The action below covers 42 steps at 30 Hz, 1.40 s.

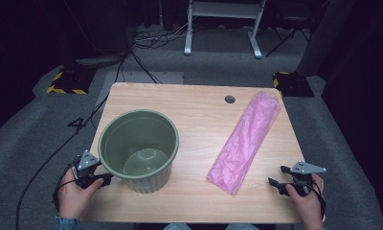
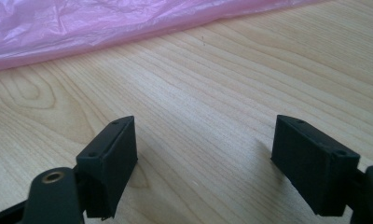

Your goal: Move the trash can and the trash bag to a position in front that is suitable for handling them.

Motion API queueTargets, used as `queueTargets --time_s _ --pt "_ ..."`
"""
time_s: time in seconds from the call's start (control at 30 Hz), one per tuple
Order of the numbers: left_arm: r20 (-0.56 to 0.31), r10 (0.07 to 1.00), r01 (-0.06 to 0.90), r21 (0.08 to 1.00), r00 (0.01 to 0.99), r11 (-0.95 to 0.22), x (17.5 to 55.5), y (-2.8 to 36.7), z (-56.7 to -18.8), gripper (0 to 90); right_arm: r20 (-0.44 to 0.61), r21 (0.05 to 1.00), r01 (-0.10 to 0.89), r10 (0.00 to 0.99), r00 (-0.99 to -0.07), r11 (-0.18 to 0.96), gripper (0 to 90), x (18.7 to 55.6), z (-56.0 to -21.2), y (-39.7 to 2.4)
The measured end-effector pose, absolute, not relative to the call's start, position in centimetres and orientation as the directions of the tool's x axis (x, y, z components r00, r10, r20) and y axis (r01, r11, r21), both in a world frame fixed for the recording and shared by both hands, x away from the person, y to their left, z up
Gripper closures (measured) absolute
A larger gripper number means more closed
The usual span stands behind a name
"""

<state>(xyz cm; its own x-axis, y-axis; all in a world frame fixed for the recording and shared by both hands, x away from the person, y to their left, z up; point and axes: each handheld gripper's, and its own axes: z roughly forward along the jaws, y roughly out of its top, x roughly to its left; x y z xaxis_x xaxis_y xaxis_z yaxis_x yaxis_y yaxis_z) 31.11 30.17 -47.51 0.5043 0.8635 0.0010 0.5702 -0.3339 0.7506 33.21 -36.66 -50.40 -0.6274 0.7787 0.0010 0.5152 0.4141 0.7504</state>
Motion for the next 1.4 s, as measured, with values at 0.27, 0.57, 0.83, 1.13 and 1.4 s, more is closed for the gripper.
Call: queueTargets --time_s 0.27,0.57,0.83,1.13,1.4 --pt "0.024 0.812 0.529 0.747 0.583 -0.402 31.2 26.7 -47.5 29.8 0.002 0.75 0.516 0.779 -0.627 0.414 22.4 33.2 -50.4 -36.7" --pt "0.065 0.732 0.469 0.728 0.678 -0.5 31.2 22.6 -47.0 28.6 0.002 0.75 0.516 0.779 -0.627 0.414 22.4 33.2 -50.4 -36.7" --pt "0.026 0.714 0.453 0.756 0.7 -0.472 32.5 22.1 -46.7 29.6 0.0 0.75 0.516 0.779 -0.627 0.414 22.4 33.2 -50.4 -36.6" --pt "0.019 0.786 0.443 0.818 0.618 -0.367 37.5 23.3 -46.5 30.5 0.002 0.75 0.516 0.779 -0.627 0.414 22.4 33.2 -50.4 -36.7" --pt "0.034 0.745 0.413 0.814 0.667 -0.408 37.0 21.3 -47.1 40.2 0.007 0.748 0.518 0.775 -0.632 0.416 21.5 33.3 -50.4 -36.7"
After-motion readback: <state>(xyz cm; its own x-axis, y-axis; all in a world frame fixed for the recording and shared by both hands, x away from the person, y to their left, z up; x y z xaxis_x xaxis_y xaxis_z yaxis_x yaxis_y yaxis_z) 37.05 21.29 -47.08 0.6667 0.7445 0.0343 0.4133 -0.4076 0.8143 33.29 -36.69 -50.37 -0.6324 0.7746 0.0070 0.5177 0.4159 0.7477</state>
